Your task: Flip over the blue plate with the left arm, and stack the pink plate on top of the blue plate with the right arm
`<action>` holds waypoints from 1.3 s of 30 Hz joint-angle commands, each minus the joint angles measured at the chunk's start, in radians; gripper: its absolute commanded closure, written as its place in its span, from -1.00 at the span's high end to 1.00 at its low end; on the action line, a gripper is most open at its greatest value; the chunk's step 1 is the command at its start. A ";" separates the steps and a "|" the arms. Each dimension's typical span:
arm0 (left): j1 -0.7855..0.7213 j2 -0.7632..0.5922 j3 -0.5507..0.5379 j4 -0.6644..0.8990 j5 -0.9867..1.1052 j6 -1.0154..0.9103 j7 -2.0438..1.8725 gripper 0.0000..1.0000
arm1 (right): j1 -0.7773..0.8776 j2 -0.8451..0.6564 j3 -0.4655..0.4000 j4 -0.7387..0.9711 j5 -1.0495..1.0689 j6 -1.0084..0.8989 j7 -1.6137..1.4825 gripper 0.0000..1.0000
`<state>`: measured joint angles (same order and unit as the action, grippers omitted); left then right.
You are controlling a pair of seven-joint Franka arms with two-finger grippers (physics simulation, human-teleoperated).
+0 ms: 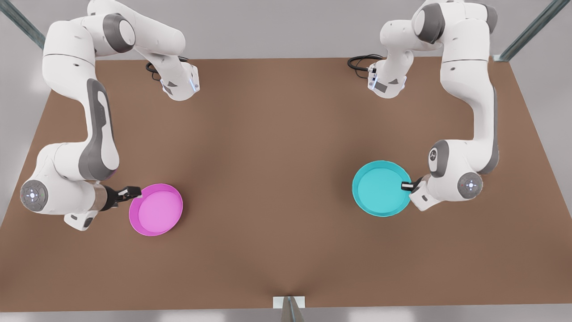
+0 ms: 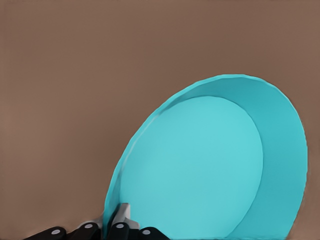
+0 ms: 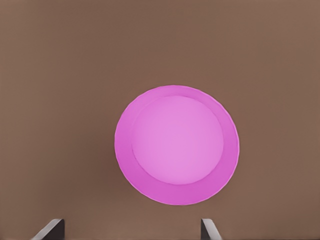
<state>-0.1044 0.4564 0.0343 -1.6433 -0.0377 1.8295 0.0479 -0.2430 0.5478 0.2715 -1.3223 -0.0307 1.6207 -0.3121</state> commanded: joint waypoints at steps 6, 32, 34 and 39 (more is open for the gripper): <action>-0.215 0.001 0.006 0.066 0.499 -0.094 -0.339 -0.54 | -0.005 0.011 0.000 -0.002 -0.002 0.011 0.001 1.00; -0.979 0.209 -0.013 0.134 1.177 -0.417 -1.812 -0.57 | -0.047 0.023 0.000 -0.040 0.006 0.034 -0.012 1.00; -0.997 0.237 -0.013 0.134 1.214 -0.441 -1.881 -0.57 | -0.125 0.020 0.003 -0.097 0.029 0.031 -0.048 1.00; -1.023 0.292 -0.013 0.134 1.318 -0.487 -2.152 -0.57 | -0.202 -0.109 0.002 -0.332 0.048 0.109 -0.074 1.00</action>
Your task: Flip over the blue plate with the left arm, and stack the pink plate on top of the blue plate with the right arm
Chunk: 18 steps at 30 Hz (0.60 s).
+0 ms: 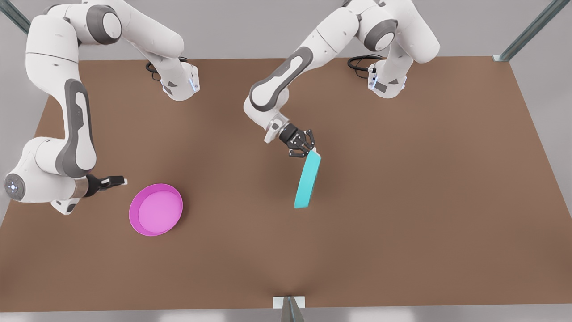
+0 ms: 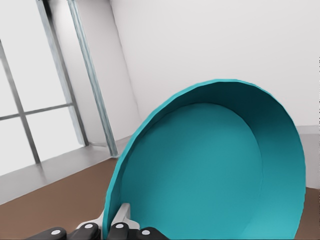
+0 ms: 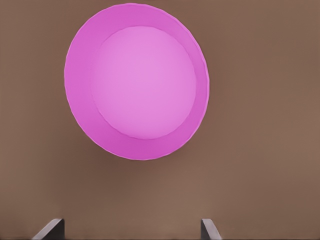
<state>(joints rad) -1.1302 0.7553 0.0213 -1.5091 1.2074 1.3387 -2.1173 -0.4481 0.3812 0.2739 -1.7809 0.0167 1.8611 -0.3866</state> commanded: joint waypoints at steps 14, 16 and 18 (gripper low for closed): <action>0.009 0.133 0.003 -0.003 0.305 -0.081 -0.389 -0.57 | -0.063 0.191 -0.002 0.020 -0.015 0.244 -0.009 1.00; 0.010 0.156 0.003 -0.003 0.324 -0.116 -0.409 -0.57 | -0.049 0.266 -0.005 0.143 -0.018 0.165 -0.006 1.00; 0.012 0.182 0.005 -0.003 0.370 -0.177 -0.457 -0.57 | -0.050 0.274 -0.007 0.149 -0.018 0.162 -0.006 1.00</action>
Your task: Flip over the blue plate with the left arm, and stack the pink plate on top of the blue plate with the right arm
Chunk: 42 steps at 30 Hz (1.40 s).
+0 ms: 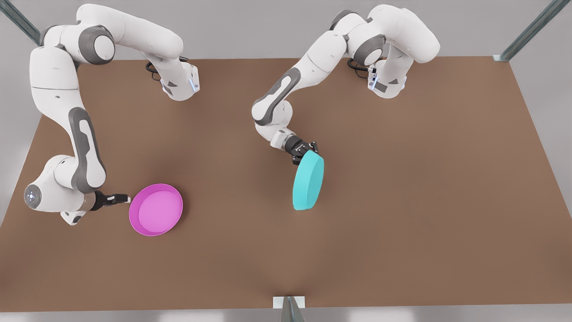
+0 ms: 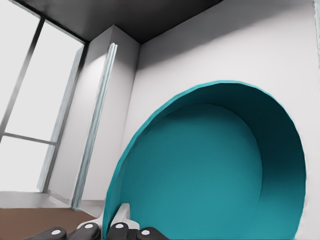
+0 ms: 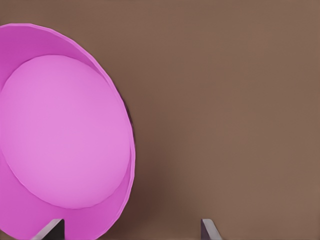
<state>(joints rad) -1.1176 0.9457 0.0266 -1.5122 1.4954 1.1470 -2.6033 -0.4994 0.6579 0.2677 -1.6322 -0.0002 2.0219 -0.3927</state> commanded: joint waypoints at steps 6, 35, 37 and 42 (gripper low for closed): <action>0.007 0.045 0.006 0.000 0.148 -0.070 -0.061 -0.57 | 0.025 0.009 -0.001 0.006 0.003 -0.011 0.147 1.00; 0.002 0.116 0.001 -0.008 0.151 -0.268 0.887 -0.57 | 0.058 0.121 -0.001 0.051 0.009 0.017 0.133 0.43; -0.001 0.124 -0.002 -0.008 0.149 -0.268 0.950 -0.57 | 0.056 0.121 -0.001 0.052 0.009 0.017 0.133 0.43; -0.013 0.124 -0.013 -0.008 0.114 -0.283 1.111 -0.57 | 0.058 0.123 -0.001 0.052 0.009 0.017 0.133 0.39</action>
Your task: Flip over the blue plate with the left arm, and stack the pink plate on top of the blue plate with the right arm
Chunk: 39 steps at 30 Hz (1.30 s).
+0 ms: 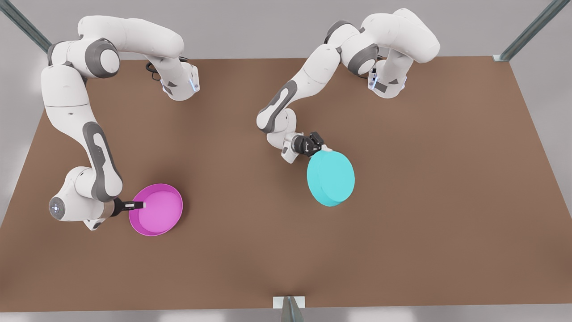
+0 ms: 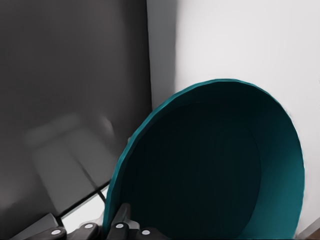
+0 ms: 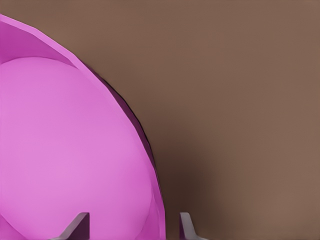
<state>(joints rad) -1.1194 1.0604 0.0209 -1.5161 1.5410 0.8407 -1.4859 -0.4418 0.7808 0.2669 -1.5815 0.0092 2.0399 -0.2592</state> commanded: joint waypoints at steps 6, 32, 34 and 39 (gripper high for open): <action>0.001 0.004 -0.067 0.002 -0.030 0.083 0.030 -0.57 | -0.002 0.000 0.000 0.000 -0.005 -0.001 -0.011 0.08; -0.002 0.007 -0.147 0.172 -0.320 0.209 0.024 1.00 | -0.006 0.003 0.000 0.000 -0.002 -0.001 -0.052 -0.55; -0.003 0.006 -0.147 0.201 -0.395 0.233 0.024 1.00 | -0.009 0.002 0.002 0.001 -0.002 -0.003 -0.067 -0.57; -0.003 0.006 -0.167 0.278 -0.498 0.275 0.024 1.00 | -0.005 0.002 0.000 0.001 0.000 -0.001 -0.074 -0.57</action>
<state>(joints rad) -1.1229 1.0667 -0.1457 -1.2354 1.1032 1.1174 -1.4619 -0.4463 0.7823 0.2671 -1.5798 0.0196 2.0372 -0.3402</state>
